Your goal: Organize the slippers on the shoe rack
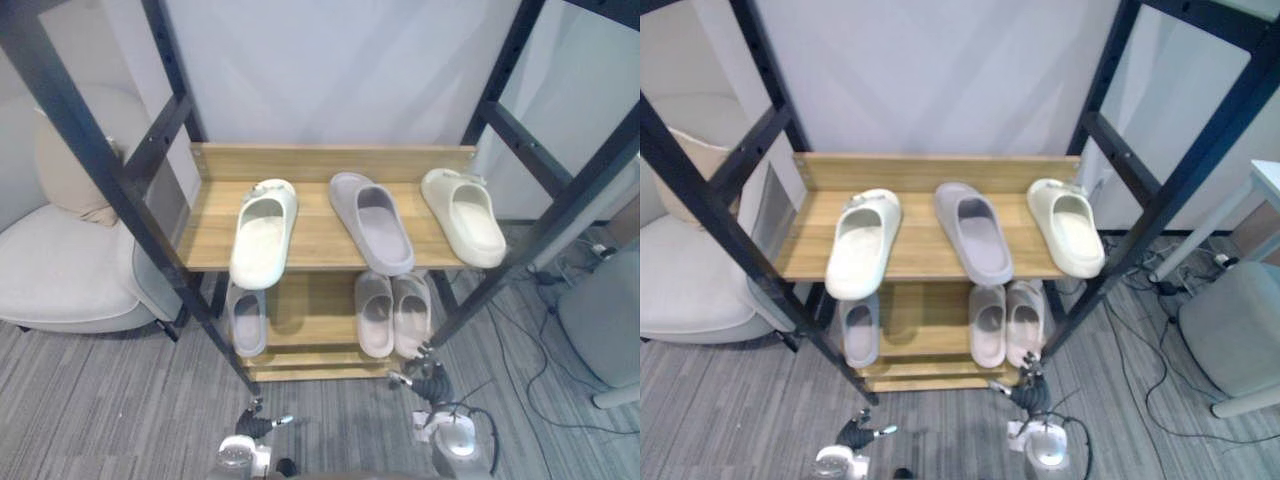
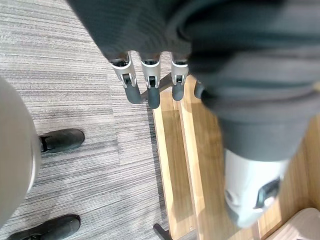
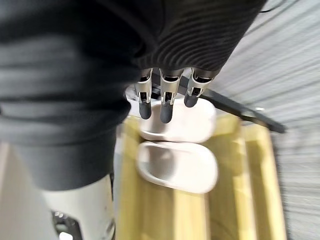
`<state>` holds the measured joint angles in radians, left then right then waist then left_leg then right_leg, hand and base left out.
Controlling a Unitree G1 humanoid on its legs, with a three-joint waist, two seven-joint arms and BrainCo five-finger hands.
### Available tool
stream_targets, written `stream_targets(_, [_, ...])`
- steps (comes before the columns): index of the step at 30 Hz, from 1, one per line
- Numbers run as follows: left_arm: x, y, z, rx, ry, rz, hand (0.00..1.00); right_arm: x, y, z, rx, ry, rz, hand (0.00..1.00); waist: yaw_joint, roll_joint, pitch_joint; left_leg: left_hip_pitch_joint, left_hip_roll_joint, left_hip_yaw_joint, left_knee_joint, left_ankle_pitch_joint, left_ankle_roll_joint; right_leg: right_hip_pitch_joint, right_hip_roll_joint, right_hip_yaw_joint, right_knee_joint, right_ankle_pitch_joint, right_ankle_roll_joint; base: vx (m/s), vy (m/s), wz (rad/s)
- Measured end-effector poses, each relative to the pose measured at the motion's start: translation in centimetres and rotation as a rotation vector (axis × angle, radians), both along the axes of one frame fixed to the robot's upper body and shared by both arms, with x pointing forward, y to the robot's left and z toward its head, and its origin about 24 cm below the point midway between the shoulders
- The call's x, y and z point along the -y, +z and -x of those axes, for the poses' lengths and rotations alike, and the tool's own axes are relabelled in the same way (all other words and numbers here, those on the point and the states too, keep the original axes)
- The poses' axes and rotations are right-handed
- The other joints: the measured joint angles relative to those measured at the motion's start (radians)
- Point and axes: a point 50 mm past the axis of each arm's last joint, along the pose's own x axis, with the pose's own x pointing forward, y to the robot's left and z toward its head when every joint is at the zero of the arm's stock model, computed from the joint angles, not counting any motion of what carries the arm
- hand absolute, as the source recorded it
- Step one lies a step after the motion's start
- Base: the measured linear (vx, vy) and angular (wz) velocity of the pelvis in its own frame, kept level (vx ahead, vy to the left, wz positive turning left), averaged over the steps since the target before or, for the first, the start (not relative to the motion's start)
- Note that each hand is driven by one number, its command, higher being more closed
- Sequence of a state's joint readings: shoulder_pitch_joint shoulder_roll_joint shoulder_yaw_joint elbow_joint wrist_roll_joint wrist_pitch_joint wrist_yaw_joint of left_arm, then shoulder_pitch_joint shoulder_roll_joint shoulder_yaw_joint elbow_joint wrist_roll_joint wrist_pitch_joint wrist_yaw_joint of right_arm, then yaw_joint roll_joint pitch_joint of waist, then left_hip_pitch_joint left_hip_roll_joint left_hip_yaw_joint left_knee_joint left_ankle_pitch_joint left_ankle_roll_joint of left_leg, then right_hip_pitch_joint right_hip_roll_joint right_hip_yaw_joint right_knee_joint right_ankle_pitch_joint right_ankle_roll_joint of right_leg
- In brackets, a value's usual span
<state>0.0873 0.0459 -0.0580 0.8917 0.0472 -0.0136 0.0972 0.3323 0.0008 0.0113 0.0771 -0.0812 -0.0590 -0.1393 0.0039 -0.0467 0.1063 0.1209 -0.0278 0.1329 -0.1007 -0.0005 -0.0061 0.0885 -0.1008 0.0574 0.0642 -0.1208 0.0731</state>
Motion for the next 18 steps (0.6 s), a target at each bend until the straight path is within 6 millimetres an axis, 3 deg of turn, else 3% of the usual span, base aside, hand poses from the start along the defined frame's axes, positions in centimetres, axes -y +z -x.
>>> stream_targets(10, [0.7,0.1,0.3,0.008,-0.022,0.008,0.00,0.3,7.5,-0.2,0.338,-0.003,0.070,0.00,-0.015,0.017,-0.011,-0.009,0.009,0.025,0.038,-0.029,-0.005,-0.003,0.006,0.025,0.004,0.000,-0.001,0.01,-0.030,-0.08])
stream_targets(18, [1.2,0.1,0.4,0.009,-0.045,0.014,0.00,0.4,10.2,-0.4,0.462,-0.022,0.129,0.00,-0.020,0.022,-0.014,-0.012,0.009,0.023,0.051,-0.037,-0.004,-0.005,0.005,0.028,0.017,0.000,-0.001,-0.04,-0.025,0.00])
